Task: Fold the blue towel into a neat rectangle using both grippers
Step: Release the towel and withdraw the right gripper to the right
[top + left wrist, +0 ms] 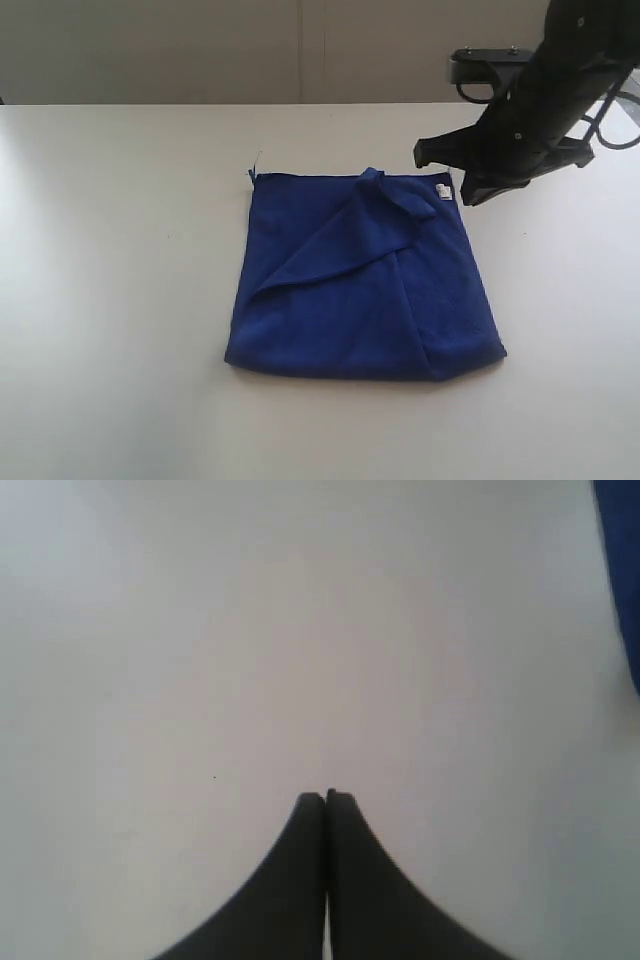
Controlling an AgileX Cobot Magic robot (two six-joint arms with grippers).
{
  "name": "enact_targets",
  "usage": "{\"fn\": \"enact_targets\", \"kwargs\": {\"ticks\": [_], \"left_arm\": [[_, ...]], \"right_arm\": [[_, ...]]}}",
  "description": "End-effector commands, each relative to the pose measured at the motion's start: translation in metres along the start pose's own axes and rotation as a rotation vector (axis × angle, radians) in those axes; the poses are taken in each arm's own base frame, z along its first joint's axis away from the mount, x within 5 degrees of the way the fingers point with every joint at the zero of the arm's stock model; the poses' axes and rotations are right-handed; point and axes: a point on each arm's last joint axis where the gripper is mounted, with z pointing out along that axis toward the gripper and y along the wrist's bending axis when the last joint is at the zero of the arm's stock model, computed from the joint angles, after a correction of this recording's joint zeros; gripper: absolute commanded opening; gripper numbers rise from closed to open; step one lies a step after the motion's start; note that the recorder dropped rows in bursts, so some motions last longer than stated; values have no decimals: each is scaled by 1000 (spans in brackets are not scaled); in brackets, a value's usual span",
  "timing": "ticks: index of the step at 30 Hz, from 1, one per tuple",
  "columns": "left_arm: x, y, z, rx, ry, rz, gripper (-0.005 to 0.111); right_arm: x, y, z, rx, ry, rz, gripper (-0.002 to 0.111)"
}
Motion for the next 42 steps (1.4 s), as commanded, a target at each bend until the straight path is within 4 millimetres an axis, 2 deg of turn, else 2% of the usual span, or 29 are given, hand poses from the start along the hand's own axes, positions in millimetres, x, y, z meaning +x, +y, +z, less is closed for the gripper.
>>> {"fn": "enact_targets", "kwargs": {"ticks": [1, 7, 11, 23, 25, 35, 42], "left_arm": [[2, 0, 0, 1, 5, -10, 0], [2, 0, 0, 1, 5, -10, 0], [2, 0, 0, 1, 5, -10, 0], [2, 0, 0, 1, 5, -10, 0], [2, 0, 0, 1, 5, -10, 0], [2, 0, 0, 1, 5, -10, 0], [2, 0, 0, 1, 5, -10, 0]], "right_arm": [[11, -8, -12, -37, 24, 12, 0], [43, -9, -39, -41, -18, 13, 0], [60, -11, -49, -42, -45, 3, 0], [104, -17, -36, -34, 54, -64, 0], [107, -17, -34, -43, 48, -52, 0], [106, -11, -50, -96, -28, -58, 0], [105, -11, -52, -95, -53, -60, 0]]}}
